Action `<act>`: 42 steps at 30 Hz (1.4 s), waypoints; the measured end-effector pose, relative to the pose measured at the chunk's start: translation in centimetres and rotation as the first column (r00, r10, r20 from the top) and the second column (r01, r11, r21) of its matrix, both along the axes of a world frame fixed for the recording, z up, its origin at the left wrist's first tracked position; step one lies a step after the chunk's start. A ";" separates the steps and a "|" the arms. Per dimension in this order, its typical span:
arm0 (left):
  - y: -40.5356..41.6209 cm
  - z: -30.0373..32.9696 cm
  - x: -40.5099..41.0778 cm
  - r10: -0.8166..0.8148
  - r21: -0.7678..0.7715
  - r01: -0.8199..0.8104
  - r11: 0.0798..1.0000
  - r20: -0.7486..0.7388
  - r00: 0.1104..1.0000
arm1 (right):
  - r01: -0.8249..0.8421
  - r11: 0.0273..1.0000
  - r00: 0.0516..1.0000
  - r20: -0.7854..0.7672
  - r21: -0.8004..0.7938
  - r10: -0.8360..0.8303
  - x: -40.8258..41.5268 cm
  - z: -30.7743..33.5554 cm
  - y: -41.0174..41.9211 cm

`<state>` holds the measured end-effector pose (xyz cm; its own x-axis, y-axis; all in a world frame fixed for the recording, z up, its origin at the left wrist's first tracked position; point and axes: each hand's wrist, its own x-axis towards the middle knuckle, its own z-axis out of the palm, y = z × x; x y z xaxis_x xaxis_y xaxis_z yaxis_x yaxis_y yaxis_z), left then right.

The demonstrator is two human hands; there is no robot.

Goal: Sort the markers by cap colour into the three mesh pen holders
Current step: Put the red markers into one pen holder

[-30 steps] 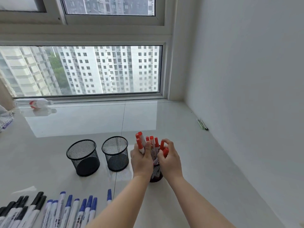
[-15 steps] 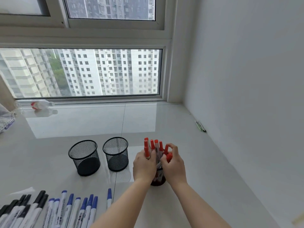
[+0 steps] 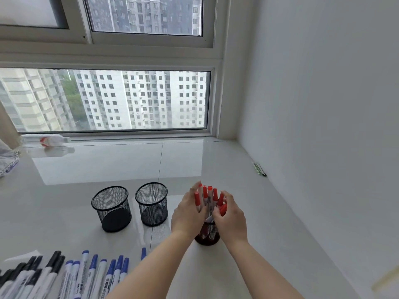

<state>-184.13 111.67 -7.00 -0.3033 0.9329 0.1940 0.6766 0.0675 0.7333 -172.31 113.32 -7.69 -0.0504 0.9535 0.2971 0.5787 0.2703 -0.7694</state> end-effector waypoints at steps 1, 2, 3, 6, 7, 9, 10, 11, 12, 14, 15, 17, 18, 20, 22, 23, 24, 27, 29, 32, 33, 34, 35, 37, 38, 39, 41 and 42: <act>-0.1 0.0 0.0 0.002 0.003 -0.002 1.000 -0.004 1.000 | 0.003 1.000 1.000 0.006 0.000 -0.003 -0.1 0.0 0.0; -0.2 -0.1 -0.1 0.000 0.010 0.000 1.000 -0.006 1.000 | 0.006 1.000 1.000 0.012 0.000 -0.006 -0.1 0.0 -0.1; -0.2 -0.2 -0.3 -0.006 0.015 0.006 1.000 -0.005 1.000 | 0.010 1.000 1.000 0.021 0.003 -0.010 -0.1 0.0 -0.2; -0.2 0.0 -0.5 -0.033 0.032 0.033 0.999 0.004 0.999 | 0.017 1.000 0.997 0.073 0.009 -0.018 0.2 0.1 -0.1; -0.1 0.2 -0.6 -0.036 0.040 0.035 0.999 0.013 0.999 | 0.021 1.000 0.996 0.090 0.006 -0.022 0.4 0.1 0.0; 0.0 0.6 -0.5 -0.037 0.044 0.035 0.998 0.045 0.998 | 0.032 0.999 0.992 0.122 -0.010 -0.030 0.6 0.2 0.2; -0.1 0.8 -0.5 -0.037 0.051 0.034 0.998 0.063 0.997 | 0.037 0.999 0.990 0.138 -0.015 -0.035 0.6 0.2 0.2; -0.1 0.8 -0.6 -0.037 0.061 0.032 0.998 0.075 0.997 | 0.042 0.999 0.987 0.155 -0.007 -0.041 0.7 0.2 0.1; -0.2 0.8 -0.6 -0.037 0.077 0.031 0.997 0.081 0.996 | 0.045 0.999 0.984 0.171 0.015 -0.046 0.8 0.2 -0.1; -0.4 0.7 -0.7 -0.043 0.105 0.033 0.994 0.097 0.994 | 0.036 0.996 0.980 0.195 0.082 -0.051 1.0 0.1 -0.3; -0.6 0.5 -0.8 -0.053 0.122 0.041 0.992 0.103 0.993 | 0.025 0.994 0.977 0.207 0.108 -0.047 1.1 0.0 -0.3; -1.1 0.0 -0.8 -0.094 0.177 0.078 0.981 0.081 0.992 | 0.002 0.994 0.974 0.227 0.105 -0.026 1.2 0.2 -0.1; -1.4 -0.3 -0.8 -0.125 0.208 0.115 0.971 0.037 0.991 | -0.010 0.996 0.974 0.225 0.084 -0.010 1.1 0.3 0.0; -1.8 -1.0 -0.7 -0.165 0.237 0.169 0.957 -0.038 0.986 | -0.033 0.998 0.981 0.194 0.057 0.021 0.9 0.5 0.1; -1.9 -1.2 -0.7 -0.147 0.229 0.146 0.962 -0.013 0.989 | -0.036 0.998 0.981 0.192 0.051 0.026 0.7 0.4 0.0; -1.8 -1.1 -0.8 -0.131 0.221 0.126 0.967 0.009 0.991 | -0.026 0.999 0.978 0.208 0.038 0.018 0.8 0.4 0.0; -1.6 -0.9 -0.8 -0.120 0.207 0.113 0.972 0.020 0.993 | -0.013 1.000 0.975 0.223 0.012 0.010 1.0 0.3 0.1; -1.6 -0.4 -0.8 -0.124 0.168 0.124 0.978 -0.013 0.992 | -0.013 0.997 0.974 0.225 -0.080 0.031 1.6 0.6 0.3; -2.0 -0.1 -0.7 -0.133 0.167 0.136 0.977 -0.026 0.991 | -0.014 0.998 0.974 0.224 -0.069 0.029 1.5 1.0 0.1; -3.2 -0.1 -0.5 -0.105 0.188 0.100 0.977 0.019 0.994 | 0.039 0.992 0.958 0.278 0.124 -0.072 0.9 1.5 -1.2; -3.8 -0.2 -0.5 -0.084 0.197 0.074 0.978 0.044 0.995 | 0.043 0.980 0.954 0.283 0.194 -0.098 0.6 1.8 -1.9; -4.5 -0.3 -0.5 -0.066 0.200 0.051 0.979 0.068 0.996 | 0.034 0.965 0.955 0.276 0.261 -0.108 0.3 1.9 -2.6; -5.3 -0.6 -0.6 -0.050 0.194 0.033 0.980 0.084 0.995 | 0.018 0.944 0.961 0.256 0.329 -0.107 -0.1 2.0 -3.4; -7.1 -1.2 -1.4 -0.013 0.174 -0.001 0.985 0.080 0.997 | -0.006 0.898 0.976 0.199 0.439 -0.090 -1.1 1.7 -5.1; -8.0 -1.6 -2.0 0.007 0.164 -0.019 0.986 0.073 0.997 | -0.021 0.885 0.983 0.173 0.466 -0.067 -1.6 1.5 -6.1; -9.0 -1.9 -2.7 0.025 0.154 -0.036 0.987 0.070 0.997 | -0.042 0.878 0.987 0.155 0.478 -0.037 -2.2 1.2 -7.0; -11.0 -2.5 -4.2 0.064 0.128 -0.071 0.989 0.058 0.996 | -0.100 0.884 0.989 0.141 0.457 0.039 -3.3 0.2 -8.7; -12.0 -2.8 -5.2 0.083 0.116 -0.088 0.989 0.046 0.995 | -0.130 0.897 0.987 0.138 0.422 0.079 -3.9 -0.5 -9.4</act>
<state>-189.29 99.71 -9.75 -0.3912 0.8746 0.2865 0.6415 0.0358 0.7663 -176.22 103.93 -8.17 -0.2009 0.7223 0.6617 0.6058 0.6225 -0.4955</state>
